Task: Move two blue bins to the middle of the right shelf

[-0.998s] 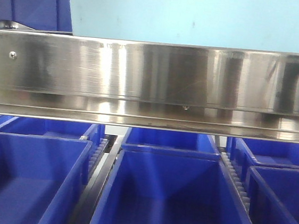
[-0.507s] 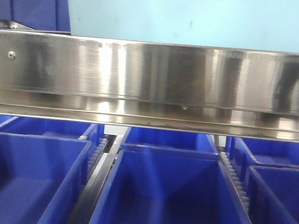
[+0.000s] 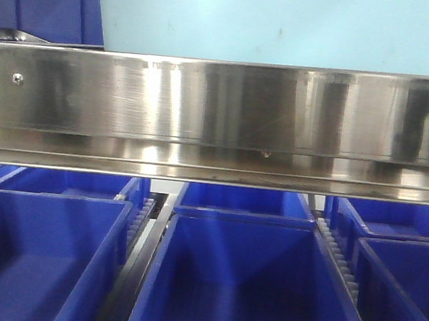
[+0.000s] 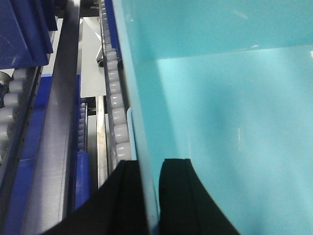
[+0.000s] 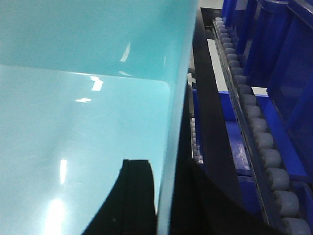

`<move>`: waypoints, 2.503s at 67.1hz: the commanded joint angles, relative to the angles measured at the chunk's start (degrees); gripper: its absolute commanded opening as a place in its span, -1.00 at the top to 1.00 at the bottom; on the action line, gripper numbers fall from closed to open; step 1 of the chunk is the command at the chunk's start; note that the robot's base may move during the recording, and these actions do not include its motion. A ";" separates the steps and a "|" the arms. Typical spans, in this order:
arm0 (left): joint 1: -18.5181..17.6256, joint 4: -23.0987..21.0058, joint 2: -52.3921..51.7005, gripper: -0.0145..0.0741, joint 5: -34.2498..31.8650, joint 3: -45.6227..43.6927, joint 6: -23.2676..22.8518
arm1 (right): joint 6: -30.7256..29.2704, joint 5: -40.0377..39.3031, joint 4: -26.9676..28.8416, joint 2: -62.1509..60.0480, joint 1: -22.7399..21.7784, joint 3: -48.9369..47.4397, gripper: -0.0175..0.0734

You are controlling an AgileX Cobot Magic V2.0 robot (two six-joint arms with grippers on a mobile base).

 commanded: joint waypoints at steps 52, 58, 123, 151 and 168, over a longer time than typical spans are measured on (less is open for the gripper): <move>-1.63 -5.72 -2.42 -0.30 18.35 -11.46 0.70 | -1.53 22.04 7.61 -3.54 1.22 -12.16 -0.04; -1.34 -7.33 -2.34 -0.30 21.72 -12.11 0.70 | -4.02 28.08 11.79 -2.81 1.22 -15.36 -0.04; 4.65 -29.85 6.92 -0.21 37.01 -19.00 7.90 | -19.00 44.65 28.03 7.04 -4.79 -20.20 -0.04; 4.65 -32.76 9.38 -0.21 40.21 -19.95 8.64 | -20.73 44.65 28.50 7.29 -4.79 -19.46 -0.04; 4.65 -32.76 9.38 -0.21 40.21 -20.18 8.68 | -20.73 44.65 28.50 7.29 -4.79 -19.45 -0.04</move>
